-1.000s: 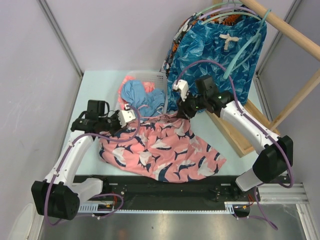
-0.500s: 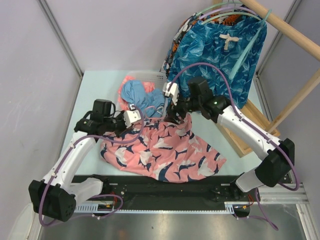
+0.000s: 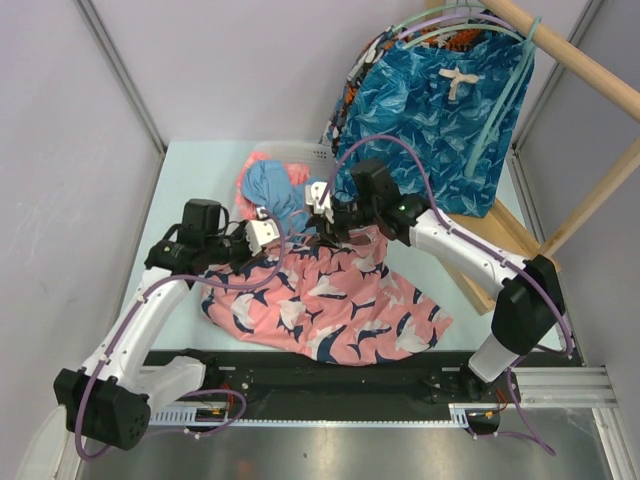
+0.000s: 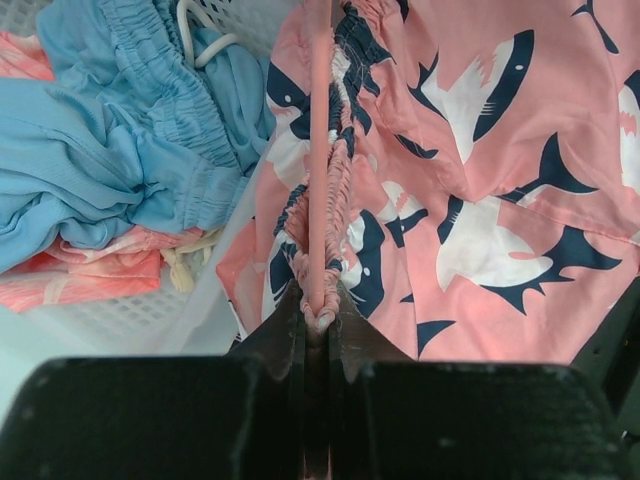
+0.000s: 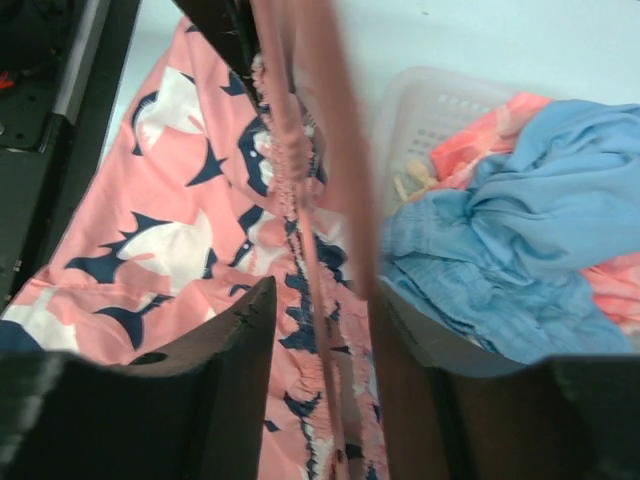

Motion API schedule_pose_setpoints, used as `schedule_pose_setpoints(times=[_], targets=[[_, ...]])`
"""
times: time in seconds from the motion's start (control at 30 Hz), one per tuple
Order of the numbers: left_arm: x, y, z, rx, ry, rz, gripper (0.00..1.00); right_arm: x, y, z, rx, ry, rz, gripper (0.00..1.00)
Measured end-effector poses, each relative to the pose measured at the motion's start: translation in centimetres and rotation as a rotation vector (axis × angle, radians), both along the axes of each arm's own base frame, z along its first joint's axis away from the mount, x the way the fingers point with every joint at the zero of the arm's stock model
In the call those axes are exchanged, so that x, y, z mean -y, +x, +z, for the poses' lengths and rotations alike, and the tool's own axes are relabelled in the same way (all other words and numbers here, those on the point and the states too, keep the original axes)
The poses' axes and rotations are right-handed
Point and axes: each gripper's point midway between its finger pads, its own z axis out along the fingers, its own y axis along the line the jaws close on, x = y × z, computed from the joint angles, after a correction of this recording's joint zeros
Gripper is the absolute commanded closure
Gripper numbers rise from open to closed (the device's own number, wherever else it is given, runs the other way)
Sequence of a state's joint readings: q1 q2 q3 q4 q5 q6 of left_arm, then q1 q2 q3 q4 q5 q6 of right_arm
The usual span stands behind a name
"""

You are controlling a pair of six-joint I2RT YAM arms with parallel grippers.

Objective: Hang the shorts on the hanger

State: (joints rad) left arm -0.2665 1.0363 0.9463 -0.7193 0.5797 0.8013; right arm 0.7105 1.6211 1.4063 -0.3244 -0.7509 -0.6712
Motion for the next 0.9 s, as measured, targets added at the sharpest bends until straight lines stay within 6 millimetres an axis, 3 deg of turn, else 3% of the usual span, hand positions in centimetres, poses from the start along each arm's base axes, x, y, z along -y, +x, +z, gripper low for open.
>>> schedule_pose_setpoints(times=[0.03, 0.07, 0.17, 0.47, 0.7, 0.9], targets=[[0.0, 0.0, 0.0, -0.001, -0.002, 0.002, 1.0, 0.0, -0.2, -0.3, 0.002, -0.002, 0.015, 0.69], [0.0, 0.0, 0.0, -0.003, -0.004, 0.004, 1.0, -0.1, -0.3, -0.5, 0.008, -0.002, 0.027, 0.84], [0.0, -0.1, 0.1, -0.008, -0.008, 0.008, 0.93, -0.1, -0.6, -1.0, 0.027, -0.008, 0.05, 1.0], [-0.6, -0.9, -0.3, -0.059, -0.025, 0.007, 0.66, 1.7, -0.1, -1.4, 0.014, -0.001, 0.054, 1.0], [-2.7, -0.5, 0.8, -0.097, -0.048, 0.047, 0.62, 4.4, 0.6, 0.4, 0.046, 0.013, 0.029, 1.0], [-2.2, -0.8, 1.5, -0.103, -0.084, 0.022, 0.51, 3.8, -0.3, 0.8, 0.05, 0.022, 0.055, 1.0]])
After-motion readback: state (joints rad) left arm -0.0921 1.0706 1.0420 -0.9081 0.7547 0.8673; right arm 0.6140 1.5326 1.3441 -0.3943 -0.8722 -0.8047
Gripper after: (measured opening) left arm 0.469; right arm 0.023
